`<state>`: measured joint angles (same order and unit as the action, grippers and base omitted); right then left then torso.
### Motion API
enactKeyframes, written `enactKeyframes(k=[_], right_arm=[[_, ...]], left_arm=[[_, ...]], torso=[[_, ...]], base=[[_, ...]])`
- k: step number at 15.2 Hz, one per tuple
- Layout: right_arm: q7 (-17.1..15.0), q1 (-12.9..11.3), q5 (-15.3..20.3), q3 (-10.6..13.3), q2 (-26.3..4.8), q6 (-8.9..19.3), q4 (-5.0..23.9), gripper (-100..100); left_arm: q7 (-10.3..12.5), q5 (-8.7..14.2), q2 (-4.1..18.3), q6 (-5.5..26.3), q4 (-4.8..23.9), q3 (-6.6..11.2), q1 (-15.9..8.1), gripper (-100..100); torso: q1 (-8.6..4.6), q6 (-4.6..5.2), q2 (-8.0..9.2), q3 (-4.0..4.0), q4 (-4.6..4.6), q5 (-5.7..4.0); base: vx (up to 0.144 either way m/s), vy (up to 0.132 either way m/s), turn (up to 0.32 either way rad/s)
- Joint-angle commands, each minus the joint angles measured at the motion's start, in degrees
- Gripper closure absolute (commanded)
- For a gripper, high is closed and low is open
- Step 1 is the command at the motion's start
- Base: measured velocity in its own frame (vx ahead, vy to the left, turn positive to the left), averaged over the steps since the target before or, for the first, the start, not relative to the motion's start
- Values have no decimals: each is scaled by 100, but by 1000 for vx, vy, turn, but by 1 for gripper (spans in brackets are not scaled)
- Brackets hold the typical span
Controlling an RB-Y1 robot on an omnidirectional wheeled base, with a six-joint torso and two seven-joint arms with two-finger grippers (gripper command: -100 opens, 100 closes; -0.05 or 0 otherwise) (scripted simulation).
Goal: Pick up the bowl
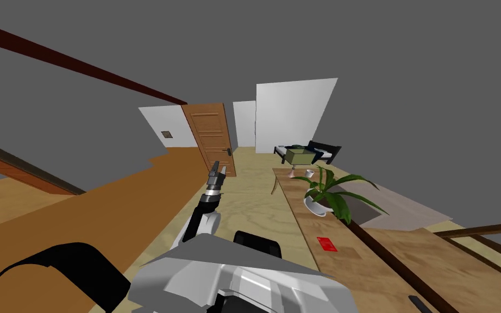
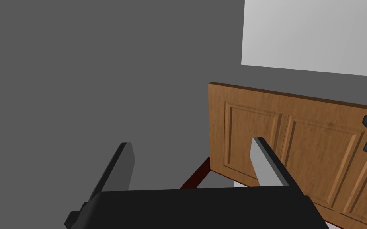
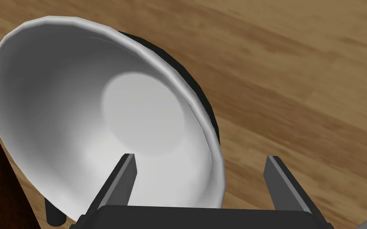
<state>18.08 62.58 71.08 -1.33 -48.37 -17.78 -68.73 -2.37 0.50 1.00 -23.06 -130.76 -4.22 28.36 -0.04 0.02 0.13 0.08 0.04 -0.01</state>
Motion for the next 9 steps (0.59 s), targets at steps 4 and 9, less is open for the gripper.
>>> enactKeyframes(k=[4, 9], right_arm=[[1, -1, -2, 3, 4, -8, -9, 100], [-53, 226, 6, -188, -145, -94, -209, 100]], left_arm=[[0, 0, 0, 0, 0, 0, 0, 0], [0, 0, -1, 0, 0, -1, 1, 0]], torso=[[13, -3, -7, -6, -5, 6], [42, 13, -13, -11, -10, 16]], base=[[-2, -6, 5], [14, 38, -82]])
